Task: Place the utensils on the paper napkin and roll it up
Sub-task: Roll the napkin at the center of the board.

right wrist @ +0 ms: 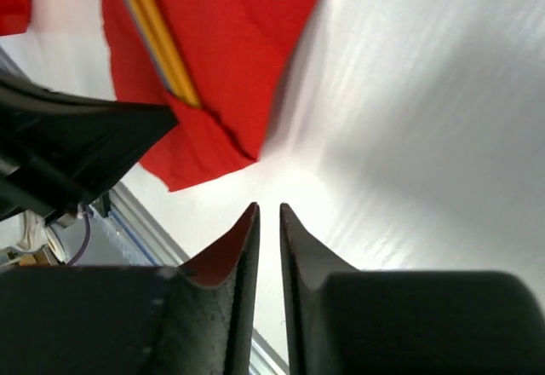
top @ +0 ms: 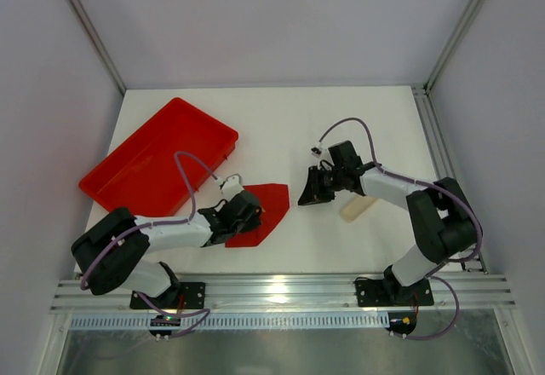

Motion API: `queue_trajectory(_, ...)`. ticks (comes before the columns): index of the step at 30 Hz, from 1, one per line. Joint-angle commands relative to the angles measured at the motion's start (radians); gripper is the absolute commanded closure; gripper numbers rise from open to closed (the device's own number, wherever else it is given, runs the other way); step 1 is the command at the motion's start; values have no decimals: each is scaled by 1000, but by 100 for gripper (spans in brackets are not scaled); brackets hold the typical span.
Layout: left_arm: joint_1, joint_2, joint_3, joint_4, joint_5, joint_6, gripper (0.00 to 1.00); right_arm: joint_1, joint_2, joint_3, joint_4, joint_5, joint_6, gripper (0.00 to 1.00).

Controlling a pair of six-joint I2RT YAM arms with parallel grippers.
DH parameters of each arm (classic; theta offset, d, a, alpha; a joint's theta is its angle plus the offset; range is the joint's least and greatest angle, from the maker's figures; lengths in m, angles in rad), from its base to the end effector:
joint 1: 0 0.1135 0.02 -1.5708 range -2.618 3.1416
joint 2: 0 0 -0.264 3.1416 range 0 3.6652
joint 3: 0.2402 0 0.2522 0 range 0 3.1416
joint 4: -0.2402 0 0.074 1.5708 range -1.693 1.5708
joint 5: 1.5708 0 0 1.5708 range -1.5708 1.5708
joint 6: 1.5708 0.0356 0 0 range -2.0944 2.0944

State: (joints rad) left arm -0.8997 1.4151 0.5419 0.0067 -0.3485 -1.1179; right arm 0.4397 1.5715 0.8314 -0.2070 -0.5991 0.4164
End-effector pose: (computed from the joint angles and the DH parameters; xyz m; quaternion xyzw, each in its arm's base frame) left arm 0.1662 -0.1898 0.1432 -0.1601 0.9124 -0.2007 0.3187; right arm 0.2647 0.1467 0.1727 -0.1011 0.9083 0.3772 0.1501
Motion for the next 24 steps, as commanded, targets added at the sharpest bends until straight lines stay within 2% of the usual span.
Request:
queue_trajectory(1, 4, -7, 4, 10, -29, 12, 100, -10, 70, -23, 67, 35, 11, 83)
queue_trajectory(3, 4, -7, 3, 13, -29, 12, 100, -16, 117, -25, 168, 26, 47, 88)
queue_trajectory(6, 4, -4, 10, 7, -26, 15, 100, -16, 166, -8, 199, -5, 68, 96)
queue_trajectory(12, 2, -7, 10, 4, -26, 17, 100, -16, 272, -9, 386, -56, 130, 96)
queue_trajectory(20, 4, -7, 10, 7, -26, 15, 100, -7, 343, -26, 618, -226, 265, 96)
queue_trajectory(24, 4, -4, 13, 9, -26, 15, 100, 25, 341, -21, 640, -260, 297, 96)
